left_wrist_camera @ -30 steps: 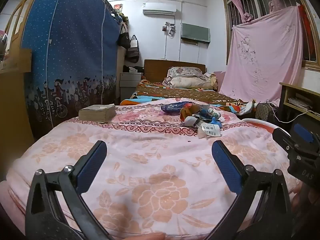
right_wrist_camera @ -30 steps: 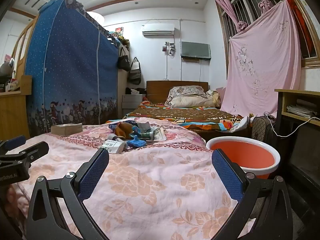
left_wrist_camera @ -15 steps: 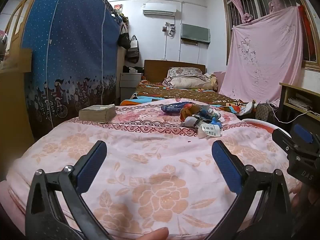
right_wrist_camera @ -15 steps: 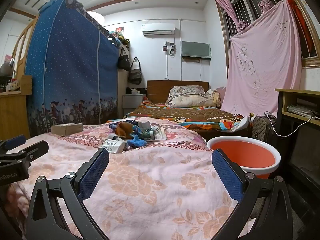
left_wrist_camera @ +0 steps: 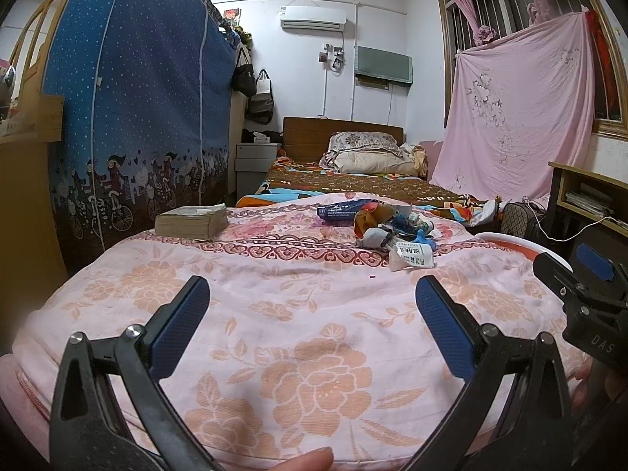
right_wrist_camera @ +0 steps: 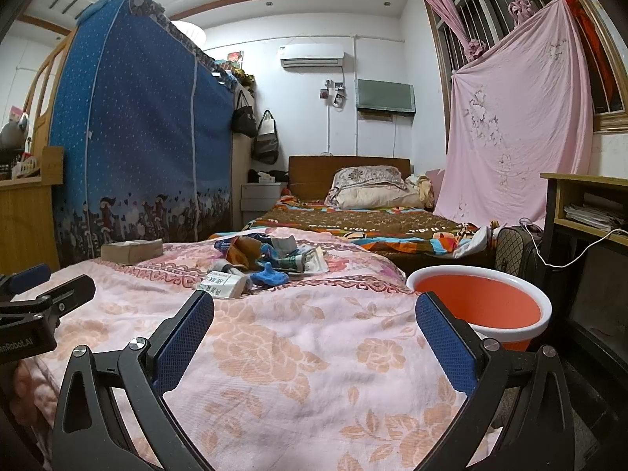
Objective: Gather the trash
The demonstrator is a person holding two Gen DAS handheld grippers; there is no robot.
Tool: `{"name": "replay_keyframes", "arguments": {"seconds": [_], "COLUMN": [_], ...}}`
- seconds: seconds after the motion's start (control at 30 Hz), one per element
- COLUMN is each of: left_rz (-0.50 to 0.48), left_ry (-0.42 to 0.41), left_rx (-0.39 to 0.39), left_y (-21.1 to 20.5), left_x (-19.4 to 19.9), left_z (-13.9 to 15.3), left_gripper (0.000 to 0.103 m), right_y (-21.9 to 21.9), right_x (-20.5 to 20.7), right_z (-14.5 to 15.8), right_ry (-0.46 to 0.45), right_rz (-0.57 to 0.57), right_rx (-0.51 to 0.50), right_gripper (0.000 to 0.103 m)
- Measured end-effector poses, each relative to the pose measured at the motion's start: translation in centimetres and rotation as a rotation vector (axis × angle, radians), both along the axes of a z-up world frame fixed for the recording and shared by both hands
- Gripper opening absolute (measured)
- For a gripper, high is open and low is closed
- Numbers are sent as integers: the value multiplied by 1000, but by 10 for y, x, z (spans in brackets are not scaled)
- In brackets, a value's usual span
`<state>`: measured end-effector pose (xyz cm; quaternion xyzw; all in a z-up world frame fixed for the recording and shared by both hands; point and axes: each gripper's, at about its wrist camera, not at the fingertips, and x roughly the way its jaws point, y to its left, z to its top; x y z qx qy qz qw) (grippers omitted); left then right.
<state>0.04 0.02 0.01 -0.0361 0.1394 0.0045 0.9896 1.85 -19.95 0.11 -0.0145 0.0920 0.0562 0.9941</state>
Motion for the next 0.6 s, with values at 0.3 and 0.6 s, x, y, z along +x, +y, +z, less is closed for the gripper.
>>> {"name": "replay_keyframes", "arguments": {"seconds": [0.3,0.6], "left_rz": [0,0], "left_ry": [0,0], "left_rx": [1,2], "left_y": [1,3], "left_x": [-2,0], "left_z": [3,0], "left_gripper": [92,92], "right_y": [4,4], "right_x": [2,3], "right_z": [-3,-3], "right_ry": [2,3], "right_rz": [0,0], "right_rx": [-1,-1], "right_gripper": [103,103]}}
